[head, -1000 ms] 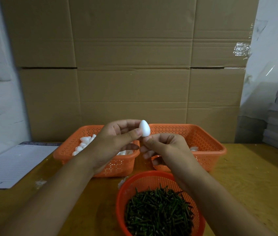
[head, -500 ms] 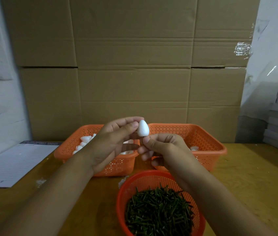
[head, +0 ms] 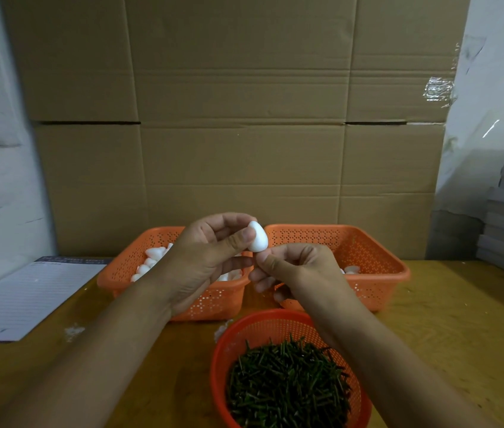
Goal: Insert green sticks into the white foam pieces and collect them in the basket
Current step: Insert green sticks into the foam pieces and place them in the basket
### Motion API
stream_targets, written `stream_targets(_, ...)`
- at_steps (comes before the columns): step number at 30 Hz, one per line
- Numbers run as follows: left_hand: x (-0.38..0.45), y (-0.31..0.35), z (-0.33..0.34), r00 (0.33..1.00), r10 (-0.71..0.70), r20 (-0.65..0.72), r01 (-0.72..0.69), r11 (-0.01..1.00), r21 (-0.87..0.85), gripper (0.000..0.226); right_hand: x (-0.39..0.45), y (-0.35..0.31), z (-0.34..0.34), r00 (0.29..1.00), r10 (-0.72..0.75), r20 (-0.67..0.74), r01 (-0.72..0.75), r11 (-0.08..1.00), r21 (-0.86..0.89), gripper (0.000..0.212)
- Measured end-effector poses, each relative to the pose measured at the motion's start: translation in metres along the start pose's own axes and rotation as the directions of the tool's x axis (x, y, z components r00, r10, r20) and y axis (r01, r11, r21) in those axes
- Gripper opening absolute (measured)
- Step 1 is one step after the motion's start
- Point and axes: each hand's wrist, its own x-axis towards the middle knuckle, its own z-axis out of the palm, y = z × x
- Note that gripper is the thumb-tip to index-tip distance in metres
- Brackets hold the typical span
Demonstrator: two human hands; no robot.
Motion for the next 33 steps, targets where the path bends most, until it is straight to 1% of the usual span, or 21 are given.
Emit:
stream_targets(11,0.001,-0.001,0.002,1.0,0.013,-0.012,-0.013,1.0,-0.017,0.028,0.0,0.002,0.0,1.0,-0.007,-0.023,0.007,1.0,0.008,0.016)
stream_targets(15,0.001,-0.001,0.001,1.0,-0.001,-0.018,0.0,0.999,-0.052,0.036,0.001,0.002,-0.001,0.998,0.007,-0.061,-0.003,0.998,0.06,0.015)
stream_targets(20,0.001,-0.001,-0.001,0.999,0.015,0.035,-0.015,1.0,-0.001,0.031,0.002,0.003,-0.002,0.998,-0.003,-0.067,0.006,0.999,0.044,0.017)
stream_targets(23,0.001,-0.002,-0.001,0.999,0.037,0.034,-0.038,0.999,0.024,0.033,0.002,0.005,-0.001,0.997,-0.007,-0.071,0.01,0.999,0.039,0.016)
stream_targets(26,0.001,-0.003,-0.001,0.999,0.028,0.027,-0.029,0.999,0.029,0.034,0.003,0.005,-0.003,0.998,-0.004,-0.059,0.006,1.0,0.028,0.015)
stream_targets(28,0.001,-0.003,-0.001,1.0,0.015,0.009,-0.016,0.999,0.043,0.034,0.005,0.005,-0.006,0.999,0.003,-0.045,-0.003,1.0,0.013,0.015)
stream_targets(30,0.001,-0.003,0.0,0.999,0.007,-0.045,-0.005,0.999,0.046,0.031,0.007,0.005,-0.011,0.998,0.032,-0.056,-0.032,0.999,0.015,0.016)
stream_targets(33,0.002,-0.003,-0.003,0.993,0.011,-0.121,-0.004,0.998,0.057,0.023,0.013,0.01,-0.025,0.986,0.132,-0.1,-0.128,0.991,0.047,0.017)
